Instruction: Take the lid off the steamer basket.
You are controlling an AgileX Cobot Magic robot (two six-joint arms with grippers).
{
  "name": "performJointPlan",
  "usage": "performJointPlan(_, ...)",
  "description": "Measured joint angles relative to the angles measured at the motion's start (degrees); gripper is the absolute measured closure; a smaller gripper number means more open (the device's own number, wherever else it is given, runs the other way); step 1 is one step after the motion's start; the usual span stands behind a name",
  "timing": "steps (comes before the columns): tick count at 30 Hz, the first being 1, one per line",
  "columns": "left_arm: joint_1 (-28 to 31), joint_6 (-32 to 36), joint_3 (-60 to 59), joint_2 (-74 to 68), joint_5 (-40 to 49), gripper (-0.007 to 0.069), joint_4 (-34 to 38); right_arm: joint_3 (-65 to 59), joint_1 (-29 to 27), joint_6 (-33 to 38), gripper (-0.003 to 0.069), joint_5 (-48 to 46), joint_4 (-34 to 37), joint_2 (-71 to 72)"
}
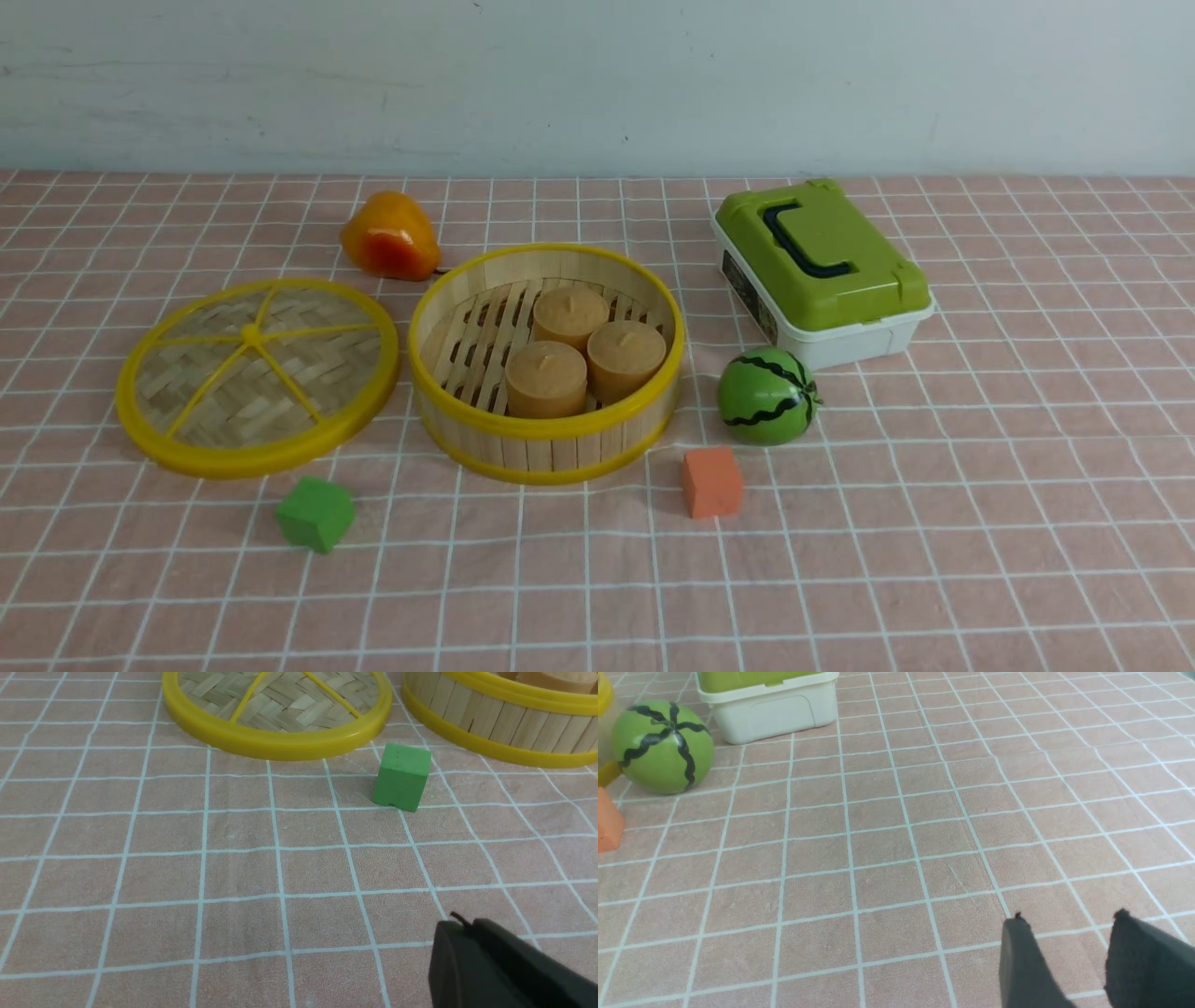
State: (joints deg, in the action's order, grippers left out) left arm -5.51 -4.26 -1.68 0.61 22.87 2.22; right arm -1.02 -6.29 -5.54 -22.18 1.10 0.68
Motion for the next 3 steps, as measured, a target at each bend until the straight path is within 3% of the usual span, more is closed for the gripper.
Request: performJointPlan(3,0.00,0.00,0.00,0.00,0.00,0.0604,-0.01,0.00,0.00,0.00,0.0418,0.00,0.00,0.00)
